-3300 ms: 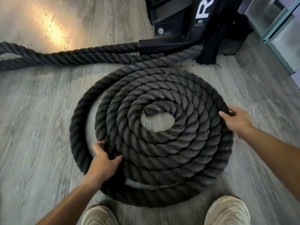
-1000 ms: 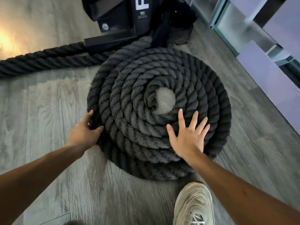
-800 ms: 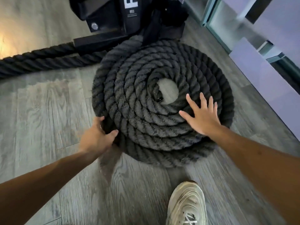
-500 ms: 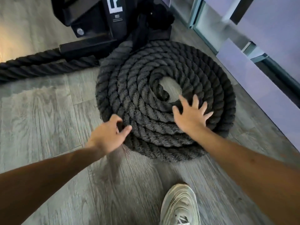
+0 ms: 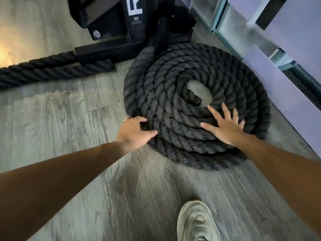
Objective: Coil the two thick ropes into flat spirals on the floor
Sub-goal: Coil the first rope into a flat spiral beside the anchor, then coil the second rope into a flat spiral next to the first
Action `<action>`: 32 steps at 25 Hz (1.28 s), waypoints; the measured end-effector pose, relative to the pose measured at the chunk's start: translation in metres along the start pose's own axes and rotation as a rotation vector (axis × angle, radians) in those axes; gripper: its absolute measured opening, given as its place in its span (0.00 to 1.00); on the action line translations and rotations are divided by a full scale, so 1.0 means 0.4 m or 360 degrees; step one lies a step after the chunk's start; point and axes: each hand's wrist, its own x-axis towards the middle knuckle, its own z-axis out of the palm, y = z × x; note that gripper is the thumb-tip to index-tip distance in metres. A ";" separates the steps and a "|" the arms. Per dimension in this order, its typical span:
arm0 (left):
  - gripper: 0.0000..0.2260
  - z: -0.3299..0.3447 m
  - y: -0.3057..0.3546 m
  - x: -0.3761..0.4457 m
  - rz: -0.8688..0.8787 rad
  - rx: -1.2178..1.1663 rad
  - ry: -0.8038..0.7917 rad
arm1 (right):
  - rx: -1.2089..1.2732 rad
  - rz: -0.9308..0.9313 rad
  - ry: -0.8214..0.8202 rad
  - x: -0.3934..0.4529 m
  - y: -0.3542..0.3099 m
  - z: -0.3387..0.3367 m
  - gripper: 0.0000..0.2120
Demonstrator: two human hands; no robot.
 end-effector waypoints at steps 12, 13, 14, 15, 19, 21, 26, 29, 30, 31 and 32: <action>0.21 -0.024 -0.026 -0.027 0.0445 -0.0499 -0.0720 | 0.0534 0.0378 0.0342 0.081 -0.055 -0.081 0.14; 0.19 -0.029 -0.036 -0.025 0.0479 -0.0471 -0.0779 | 0.0477 0.0441 0.0370 0.087 -0.070 -0.079 0.16; 0.18 -0.037 -0.046 -0.020 0.0522 -0.0421 -0.0811 | 0.0377 0.0469 0.0481 0.100 -0.094 -0.073 0.18; 0.16 -0.050 -0.054 -0.010 0.0572 -0.0341 -0.0789 | 0.0272 0.0438 0.0661 0.112 -0.133 -0.071 0.19; 0.11 -0.174 -0.124 0.123 0.0561 -0.0016 -0.0301 | 0.0270 -0.0630 0.1140 0.151 -0.484 -0.095 0.09; 0.07 -0.276 -0.184 0.207 0.0377 0.0042 -0.0030 | 0.0186 -0.1225 0.0991 0.180 -0.692 -0.101 0.08; 0.17 -0.499 -0.332 0.333 0.0018 0.0375 0.0239 | -0.0382 -0.1174 0.0043 0.286 -1.001 -0.036 0.37; 0.20 -0.565 -0.390 0.344 -0.0109 0.0378 0.0307 | -0.0586 -0.0997 0.0020 0.343 -1.090 -0.035 0.41; 0.21 -0.568 -0.408 0.340 -0.0122 0.0400 0.0304 | -0.0673 -0.0959 0.0068 0.355 -1.108 -0.039 0.39; 0.22 -0.564 -0.428 0.335 -0.0114 0.0446 0.0300 | -0.0735 -0.0956 0.0109 0.359 -1.120 -0.040 0.36; 0.24 -0.556 -0.444 0.329 -0.0088 0.0508 0.0302 | -0.0763 -0.1010 0.0117 0.354 -1.124 -0.036 0.30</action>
